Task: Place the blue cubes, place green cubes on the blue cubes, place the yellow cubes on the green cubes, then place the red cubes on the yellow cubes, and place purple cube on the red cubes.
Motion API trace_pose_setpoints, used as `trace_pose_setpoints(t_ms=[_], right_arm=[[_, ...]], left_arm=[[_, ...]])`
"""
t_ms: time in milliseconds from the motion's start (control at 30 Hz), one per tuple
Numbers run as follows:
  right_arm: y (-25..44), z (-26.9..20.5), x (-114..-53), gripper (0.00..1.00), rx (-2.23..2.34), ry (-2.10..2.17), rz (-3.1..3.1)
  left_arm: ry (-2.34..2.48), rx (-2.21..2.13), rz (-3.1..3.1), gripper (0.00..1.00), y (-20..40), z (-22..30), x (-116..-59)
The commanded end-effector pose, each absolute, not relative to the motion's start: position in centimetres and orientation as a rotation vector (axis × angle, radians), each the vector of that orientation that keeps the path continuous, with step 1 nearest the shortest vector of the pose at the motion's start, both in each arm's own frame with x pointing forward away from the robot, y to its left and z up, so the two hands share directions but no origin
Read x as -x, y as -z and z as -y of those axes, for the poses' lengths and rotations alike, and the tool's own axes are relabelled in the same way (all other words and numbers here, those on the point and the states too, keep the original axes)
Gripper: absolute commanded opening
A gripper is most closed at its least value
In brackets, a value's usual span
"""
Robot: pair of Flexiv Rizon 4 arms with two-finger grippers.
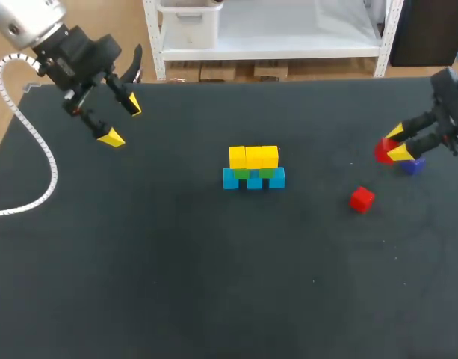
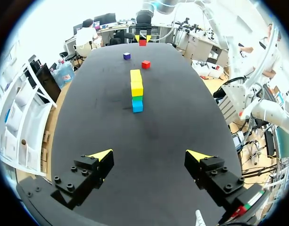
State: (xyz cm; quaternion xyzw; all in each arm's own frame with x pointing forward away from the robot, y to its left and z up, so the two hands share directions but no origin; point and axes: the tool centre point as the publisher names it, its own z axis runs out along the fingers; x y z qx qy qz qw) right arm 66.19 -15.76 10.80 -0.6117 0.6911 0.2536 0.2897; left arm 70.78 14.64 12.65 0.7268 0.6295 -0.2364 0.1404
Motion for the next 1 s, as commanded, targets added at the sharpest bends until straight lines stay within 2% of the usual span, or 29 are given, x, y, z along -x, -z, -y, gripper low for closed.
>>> trace_pose_setpoints(t_ms=[33, 533, 1000], right_arm=[[-12.1, 12.5, -68.2, 0.0, 1.748, -0.605, -1.865], [-14.9, 7.2, -70.0, 0.0, 1.881, -0.47, -1.876], [-13.6, 0.9, -69.8, 0.0, 1.872, -0.443, -1.875]], left_arm=[[0.681, -2.101, -1.817, 1.0, -12.6, -14.7, -70.8], [0.681, -2.101, -1.817, 1.0, -12.6, -14.7, -70.8], [0.681, -2.101, -1.817, 1.0, -12.6, -14.7, -70.8]])
